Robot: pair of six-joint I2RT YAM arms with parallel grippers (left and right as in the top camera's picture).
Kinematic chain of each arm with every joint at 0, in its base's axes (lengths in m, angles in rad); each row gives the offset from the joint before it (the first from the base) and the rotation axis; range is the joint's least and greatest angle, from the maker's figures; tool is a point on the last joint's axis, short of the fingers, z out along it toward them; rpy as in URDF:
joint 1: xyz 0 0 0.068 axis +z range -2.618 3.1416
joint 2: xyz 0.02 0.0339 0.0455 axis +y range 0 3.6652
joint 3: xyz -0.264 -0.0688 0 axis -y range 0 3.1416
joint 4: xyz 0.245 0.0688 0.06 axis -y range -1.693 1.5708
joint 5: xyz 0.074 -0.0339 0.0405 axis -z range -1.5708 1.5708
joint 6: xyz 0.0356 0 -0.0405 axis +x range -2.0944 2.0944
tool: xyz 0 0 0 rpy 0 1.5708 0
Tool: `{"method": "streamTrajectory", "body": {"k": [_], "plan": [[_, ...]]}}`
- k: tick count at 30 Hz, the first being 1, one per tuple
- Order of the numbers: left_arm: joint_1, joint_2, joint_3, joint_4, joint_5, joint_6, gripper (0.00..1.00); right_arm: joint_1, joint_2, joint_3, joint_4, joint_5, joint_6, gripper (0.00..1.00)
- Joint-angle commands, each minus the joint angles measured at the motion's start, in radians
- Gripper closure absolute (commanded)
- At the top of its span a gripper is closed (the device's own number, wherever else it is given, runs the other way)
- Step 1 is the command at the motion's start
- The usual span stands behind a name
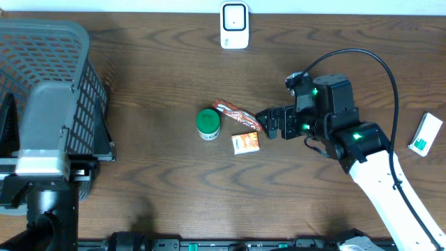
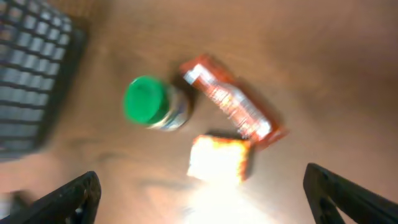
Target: Scan the item barcode
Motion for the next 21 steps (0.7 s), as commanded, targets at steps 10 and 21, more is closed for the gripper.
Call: {"method": "streamTrajectory", "body": {"k": [10, 21], "plan": [[-0.004, -0.01, 0.002, 0.002, 0.013, -0.002, 0.01, -0.125, 0.044, -0.382, 0.324, -0.248, 0.693, 0.01], [-0.004, -0.01, 0.002, 0.002, 0.013, -0.006, 0.01, -0.151, 0.044, -0.644, 0.69, -0.213, 1.033, 0.01]]}}
